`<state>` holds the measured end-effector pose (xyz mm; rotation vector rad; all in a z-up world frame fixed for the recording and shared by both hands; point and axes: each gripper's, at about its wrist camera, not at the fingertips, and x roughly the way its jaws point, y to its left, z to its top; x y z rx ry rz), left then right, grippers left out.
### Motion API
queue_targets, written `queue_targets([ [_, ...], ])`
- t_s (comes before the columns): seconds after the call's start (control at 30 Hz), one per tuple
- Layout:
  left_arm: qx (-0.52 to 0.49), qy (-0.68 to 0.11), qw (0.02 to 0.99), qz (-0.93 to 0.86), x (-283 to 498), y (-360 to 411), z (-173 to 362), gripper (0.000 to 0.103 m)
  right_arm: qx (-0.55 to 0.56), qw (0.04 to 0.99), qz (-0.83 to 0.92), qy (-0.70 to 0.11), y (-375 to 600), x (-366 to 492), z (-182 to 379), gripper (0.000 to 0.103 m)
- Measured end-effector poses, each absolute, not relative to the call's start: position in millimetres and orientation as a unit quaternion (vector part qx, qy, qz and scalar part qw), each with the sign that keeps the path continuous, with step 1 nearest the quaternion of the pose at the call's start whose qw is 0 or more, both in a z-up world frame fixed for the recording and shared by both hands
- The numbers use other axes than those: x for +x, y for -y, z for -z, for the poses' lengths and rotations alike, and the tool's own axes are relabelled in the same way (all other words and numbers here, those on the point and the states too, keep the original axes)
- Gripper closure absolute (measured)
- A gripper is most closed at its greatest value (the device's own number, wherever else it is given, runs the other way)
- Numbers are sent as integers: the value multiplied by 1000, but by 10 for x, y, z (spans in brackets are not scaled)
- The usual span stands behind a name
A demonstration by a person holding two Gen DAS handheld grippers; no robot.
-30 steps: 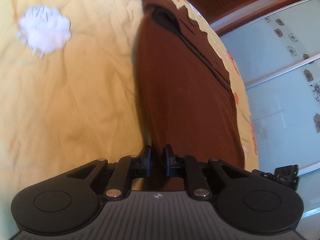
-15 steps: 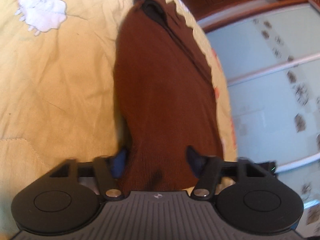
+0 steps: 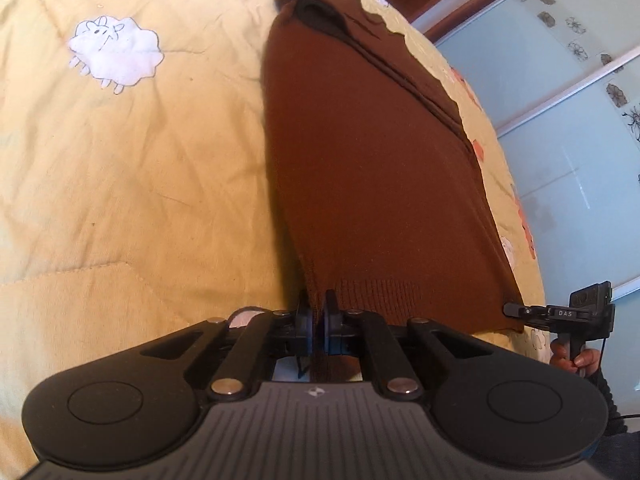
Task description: Fold small clothes
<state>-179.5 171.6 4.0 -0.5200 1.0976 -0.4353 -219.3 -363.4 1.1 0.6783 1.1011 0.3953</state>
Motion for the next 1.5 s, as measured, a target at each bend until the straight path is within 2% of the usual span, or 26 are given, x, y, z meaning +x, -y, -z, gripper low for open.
queue_targets([
  [0.07, -232, -497, 812, 201, -1750, -1811, -173, 96, 300, 781, -188, -515, 3587, -2137, -81, 76],
  [0.1, -228, -488, 820, 195, -1684, -1865, -264, 96, 287, 788, -184, -512, 3587, -2083, -151, 61],
  [0.13, -222, -476, 830, 186, -1577, -1912, -358, 96, 277, 801, -177, -500, 3602, -2008, -237, 51],
  [0.17, -212, -461, 844, 172, -1445, -1948, -453, 94, 269, 817, -165, -483, 3639, -1900, -326, 30],
  [0.2, -199, -447, 858, 158, -1280, -1950, -541, 92, 263, 832, -153, -464, 3675, -1759, -413, 21],
  [0.3, -139, -416, 890, 125, -657, -1745, -731, 82, 250, 863, -133, -418, 3781, -1164, -571, 21],
  [0.53, -38, -365, 916, 160, 1082, -808, -948, 81, 274, 873, -110, -387, 3819, 673, -556, 23],
  [0.7, 25, -394, 901, 178, 2152, -83, -683, 80, 199, 881, -157, -399, 3299, 1753, -617, 24],
  [0.87, 65, -416, 889, 183, 2669, 355, -319, 80, 101, 881, -180, -426, 2729, 2383, -518, 27],
  [0.93, 86, -389, 896, 197, 2658, 446, -277, 81, 66, 875, -177, -445, 2602, 2507, -388, 39],
  [0.97, 96, -383, 895, 208, 2659, 482, -269, 87, 48, 877, -176, -445, 2560, 2523, -348, 62],
  [1.0, 104, -374, 897, 213, 2649, 508, -278, 103, 35, 880, -182, -438, 2537, 2509, -354, 89],
  [1.03, 106, -360, 902, 216, 2624, 518, -299, 103, 50, 870, -193, -451, 2543, 2563, -346, 89],
  [1.1, 112, -319, 920, 197, 2612, 545, -338, 103, 76, 887, -187, -415, 2644, 2519, -409, 90],
  [1.13, 109, -321, 924, 179, 2651, 526, -292, 103, 95, 890, -171, -412, 2717, 2517, -374, 90],
  [1.17, 108, -346, 919, 157, 2728, 515, -196, 103, 112, 885, -159, -424, 2763, 2529, -281, 95],
  [1.23, 114, -341, 923, 138, 2662, 475, -160, 103, 119, 893, -150, -407, 2789, 2411, -233, 89],
  [1.27, 111, -342, 924, 132, 2600, 442, -201, 101, 129, 893, -149, -406, 2801, 2337, -262, 71],
  [1.3, 103, -336, 927, 133, 2509, 381, -286, 101, 139, 892, -140, -407, 2828, 2246, -319, 46],
  [1.37, 84, -309, 939, 127, 2204, 166, -498, 100, 150, 906, -134, -373, 2917, 1927, -536, 31],
  [1.43, 53, -284, 950, 121, 1774, -109, -696, 93, 162, 919, -149, -328, 3065, 1436, -732, 24],
  [1.47, 32, -278, 952, 124, 1539, -228, -771, 79, 172, 917, -157, -323, 3146, 1188, -782, 23],
  [1.5, 8, -273, 953, 128, 1301, -345, -827, 57, 184, 914, -162, -322, 3212, 940, -803, 23],
])
